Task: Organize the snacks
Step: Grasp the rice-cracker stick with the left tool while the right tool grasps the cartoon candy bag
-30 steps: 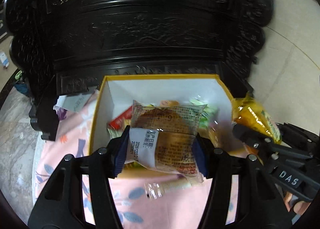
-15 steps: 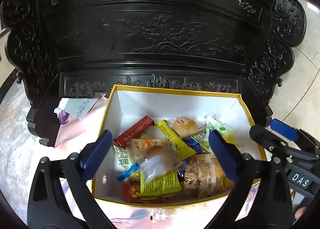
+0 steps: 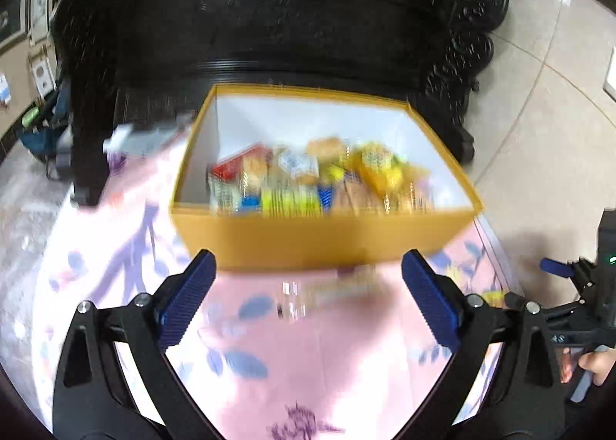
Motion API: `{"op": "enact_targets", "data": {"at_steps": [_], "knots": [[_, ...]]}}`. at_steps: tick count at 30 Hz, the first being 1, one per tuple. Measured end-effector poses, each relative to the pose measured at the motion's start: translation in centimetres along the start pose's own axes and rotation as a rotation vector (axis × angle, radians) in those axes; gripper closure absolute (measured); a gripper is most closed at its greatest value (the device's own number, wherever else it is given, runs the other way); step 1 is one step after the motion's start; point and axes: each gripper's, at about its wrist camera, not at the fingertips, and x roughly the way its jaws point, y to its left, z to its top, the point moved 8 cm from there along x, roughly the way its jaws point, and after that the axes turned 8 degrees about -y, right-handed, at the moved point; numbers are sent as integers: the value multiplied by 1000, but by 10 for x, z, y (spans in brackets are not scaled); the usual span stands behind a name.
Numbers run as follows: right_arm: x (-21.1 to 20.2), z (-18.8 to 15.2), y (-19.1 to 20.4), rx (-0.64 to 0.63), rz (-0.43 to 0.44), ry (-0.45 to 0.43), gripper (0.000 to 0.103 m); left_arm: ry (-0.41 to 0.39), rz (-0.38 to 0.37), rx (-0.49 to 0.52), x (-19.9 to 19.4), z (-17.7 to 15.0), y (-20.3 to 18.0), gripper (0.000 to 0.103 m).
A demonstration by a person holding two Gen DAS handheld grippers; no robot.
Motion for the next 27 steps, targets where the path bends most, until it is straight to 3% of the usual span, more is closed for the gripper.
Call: {"op": "enact_targets", "data": {"at_steps": [3, 6, 11, 12, 14, 16, 19, 23, 27], "knots": [[8, -30, -14, -11, -44, -12, 4, 20, -7, -14, -5, -34, 6, 4], [26, -36, -24, -29, -87, -16, 4, 53, -5, -12, -3, -57, 10, 4], [64, -49, -31, -11, -60, 46, 7, 86, 33, -13, 1, -81, 21, 4], [64, -48, -33, 36, -23, 20, 17, 97, 37, -19, 3, -84, 24, 4], [64, -51, -31, 140, 83, 34, 49, 117, 43, -33, 8, -90, 27, 4], [56, -48, -22, 156, 91, 21, 56, 125, 51, -33, 12, -93, 28, 4], [34, -39, 21, 153, 234, -14, 56, 117, 59, -17, 18, -91, 23, 4], [24, -31, 83, 55, 331, -43, 56, 94, 97, 49, 35, -84, 10, 4], [35, -36, 110, 50, 377, -17, 56, 90, 111, 120, 59, -77, -2, 4]]}}
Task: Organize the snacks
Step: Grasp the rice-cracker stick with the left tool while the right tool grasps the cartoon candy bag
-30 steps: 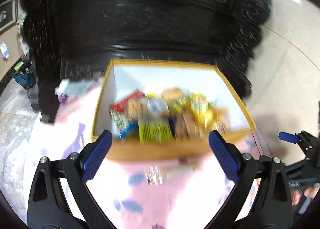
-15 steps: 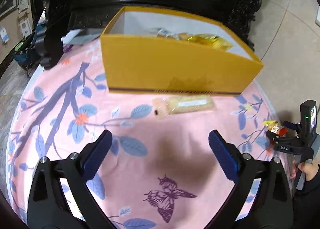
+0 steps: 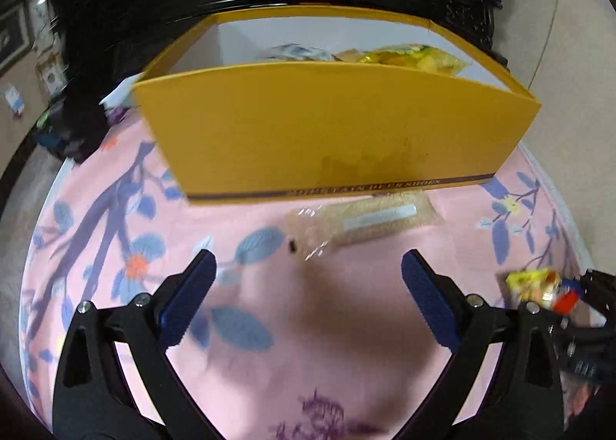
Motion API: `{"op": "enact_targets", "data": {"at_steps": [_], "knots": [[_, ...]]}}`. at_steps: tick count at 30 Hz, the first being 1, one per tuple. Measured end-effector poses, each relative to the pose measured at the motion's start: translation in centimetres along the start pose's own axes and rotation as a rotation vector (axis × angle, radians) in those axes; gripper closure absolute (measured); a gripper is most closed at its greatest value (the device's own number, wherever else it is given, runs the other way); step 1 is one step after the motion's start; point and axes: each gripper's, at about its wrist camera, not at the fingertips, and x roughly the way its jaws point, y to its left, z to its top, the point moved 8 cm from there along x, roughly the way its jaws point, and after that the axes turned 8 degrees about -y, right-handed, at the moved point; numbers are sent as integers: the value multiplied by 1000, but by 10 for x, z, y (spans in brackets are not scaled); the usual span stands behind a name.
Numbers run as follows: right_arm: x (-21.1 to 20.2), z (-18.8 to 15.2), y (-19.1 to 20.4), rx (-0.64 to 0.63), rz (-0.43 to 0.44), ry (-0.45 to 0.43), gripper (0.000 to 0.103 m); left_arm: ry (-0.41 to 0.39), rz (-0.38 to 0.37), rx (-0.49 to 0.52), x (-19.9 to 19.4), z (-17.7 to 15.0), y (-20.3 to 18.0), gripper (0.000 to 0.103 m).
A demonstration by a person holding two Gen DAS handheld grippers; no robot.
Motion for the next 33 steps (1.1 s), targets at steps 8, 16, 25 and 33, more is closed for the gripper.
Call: {"op": "enact_targets", "data": {"at_steps": [8, 16, 25, 33], "knots": [[1, -1, 7, 51, 44, -5, 56, 56, -99, 224, 53, 8, -40, 4], [-14, -11, -5, 84, 35, -5, 56, 120, -173, 228, 68, 4, -50, 30], [-13, -12, -11, 46, -21, -5, 56, 129, -151, 268, 52, -12, -80, 9], [-13, -14, -14, 43, -27, -11, 56, 115, -228, 273, 61, 2, -107, 38]]}}
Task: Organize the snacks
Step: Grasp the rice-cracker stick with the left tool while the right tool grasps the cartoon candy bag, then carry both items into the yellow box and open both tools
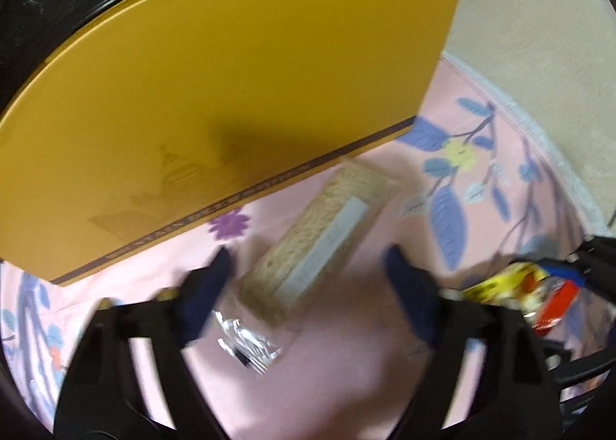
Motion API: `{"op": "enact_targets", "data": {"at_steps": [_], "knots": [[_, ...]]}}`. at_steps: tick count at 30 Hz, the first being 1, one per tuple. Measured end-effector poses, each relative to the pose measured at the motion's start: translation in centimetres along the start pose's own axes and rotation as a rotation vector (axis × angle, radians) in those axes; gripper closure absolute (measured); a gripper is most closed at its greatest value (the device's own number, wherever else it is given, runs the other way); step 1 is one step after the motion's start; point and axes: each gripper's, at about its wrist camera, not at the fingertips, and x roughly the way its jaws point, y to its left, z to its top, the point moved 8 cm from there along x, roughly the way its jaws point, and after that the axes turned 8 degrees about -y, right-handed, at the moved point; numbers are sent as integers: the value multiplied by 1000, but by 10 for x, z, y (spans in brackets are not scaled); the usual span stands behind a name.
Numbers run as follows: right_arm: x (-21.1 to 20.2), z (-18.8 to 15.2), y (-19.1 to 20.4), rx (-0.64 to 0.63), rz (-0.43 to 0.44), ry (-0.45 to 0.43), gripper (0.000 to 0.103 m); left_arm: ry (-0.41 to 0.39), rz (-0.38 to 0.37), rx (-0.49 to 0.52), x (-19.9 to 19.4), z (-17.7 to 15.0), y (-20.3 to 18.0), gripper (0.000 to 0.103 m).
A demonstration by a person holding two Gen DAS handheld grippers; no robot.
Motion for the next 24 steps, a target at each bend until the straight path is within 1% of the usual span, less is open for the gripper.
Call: {"op": "enact_targets", "data": {"at_steps": [1, 3, 4, 7, 11, 14, 16, 19, 24], "knots": [[0, -1, 1, -12, -9, -2, 56, -8, -6, -1, -1, 1, -4, 56], [1, -1, 3, -33, -29, -8, 56, -20, 1, 23, -6, -3, -10, 64], [1, -1, 3, -36, -37, -11, 56, -26, -2, 23, -9, -5, -12, 73], [1, -1, 1, -17, -41, -17, 57, -27, 17, -11, -16, -14, -10, 75], [-4, 3, 3, -15, -49, -35, 57, -45, 43, -111, -36, -36, 5, 75], [-14, 9, 12, -22, -49, -64, 57, -67, 54, -185, -56, -49, 23, 75], [-23, 13, 22, -37, -44, -83, 57, -98, 50, -231, -76, -54, 33, 75], [-30, 20, 34, -52, -35, -101, 57, -139, 62, -264, -100, -55, 43, 75], [-42, 33, 59, -87, -6, -130, 57, -182, 89, -280, -139, -50, 61, 75]]}}
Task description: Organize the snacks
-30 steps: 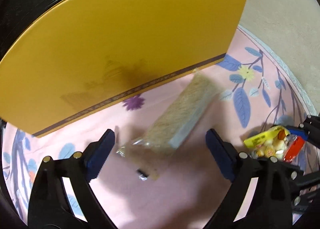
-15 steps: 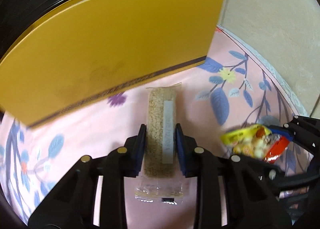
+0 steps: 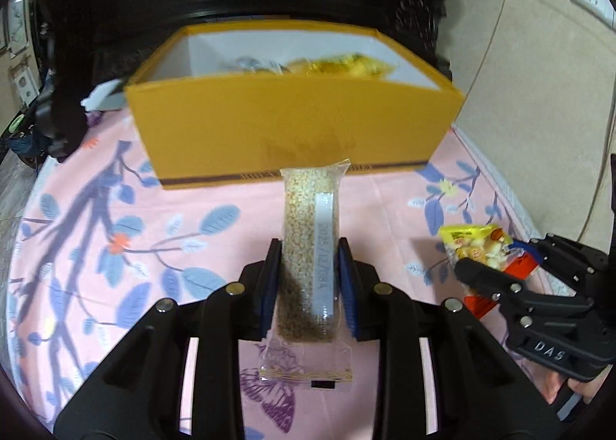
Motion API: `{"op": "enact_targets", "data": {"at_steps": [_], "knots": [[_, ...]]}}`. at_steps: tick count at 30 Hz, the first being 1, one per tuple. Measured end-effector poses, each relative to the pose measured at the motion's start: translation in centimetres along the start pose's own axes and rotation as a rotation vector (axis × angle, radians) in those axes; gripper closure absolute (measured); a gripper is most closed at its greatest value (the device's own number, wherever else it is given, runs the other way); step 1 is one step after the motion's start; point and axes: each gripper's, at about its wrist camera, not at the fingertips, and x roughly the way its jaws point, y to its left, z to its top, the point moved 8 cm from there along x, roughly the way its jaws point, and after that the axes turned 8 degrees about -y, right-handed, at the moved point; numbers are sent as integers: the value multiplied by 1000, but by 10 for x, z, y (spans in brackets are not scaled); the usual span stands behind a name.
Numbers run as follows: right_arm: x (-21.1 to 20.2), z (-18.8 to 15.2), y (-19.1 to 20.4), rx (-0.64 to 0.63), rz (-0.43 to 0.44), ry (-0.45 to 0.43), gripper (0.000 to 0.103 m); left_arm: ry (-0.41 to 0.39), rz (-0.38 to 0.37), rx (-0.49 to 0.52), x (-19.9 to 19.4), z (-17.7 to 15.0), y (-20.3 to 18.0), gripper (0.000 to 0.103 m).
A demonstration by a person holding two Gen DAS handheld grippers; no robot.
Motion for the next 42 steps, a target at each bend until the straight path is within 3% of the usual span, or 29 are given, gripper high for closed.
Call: {"op": "enact_targets", "data": {"at_steps": [4, 7, 11, 15, 19, 29, 30, 31, 32, 34, 35, 42], "knots": [[-6, 28, 11, -24, 23, -24, 57, -31, 9, -2, -12, 27, 3, 75], [-5, 70, 12, -27, 47, -49, 57, -39, 37, 7, -11, 58, 11, 75], [8, 129, 7, -10, 49, -66, 57, -37, 88, -26, 13, 124, 21, 75], [36, 179, -5, 15, -1, -61, 57, -22, 128, -54, 39, 167, 28, 75], [50, 191, -13, 32, -7, -56, 57, -15, 148, -63, 55, 188, 33, 75], [70, 204, -14, 32, -16, -62, 57, -14, 170, -58, 73, 194, 40, 74], [71, 209, -16, 31, -32, -79, 56, -19, 178, -60, 73, 196, 42, 72], [71, 214, -19, 26, -58, -101, 41, -35, 196, -61, 73, 199, 44, 48], [70, 218, -21, 23, -79, -116, 30, -50, 220, -60, 71, 202, 47, 4], [67, 223, -27, 26, -113, -148, 9, -118, 310, -57, 62, 209, 56, 2], [67, 224, -27, 23, -114, -146, 6, -136, 295, -56, 60, 212, 56, 2], [79, 217, -24, -5, -121, -92, 3, -122, 315, -55, 62, 212, 60, 2]]}}
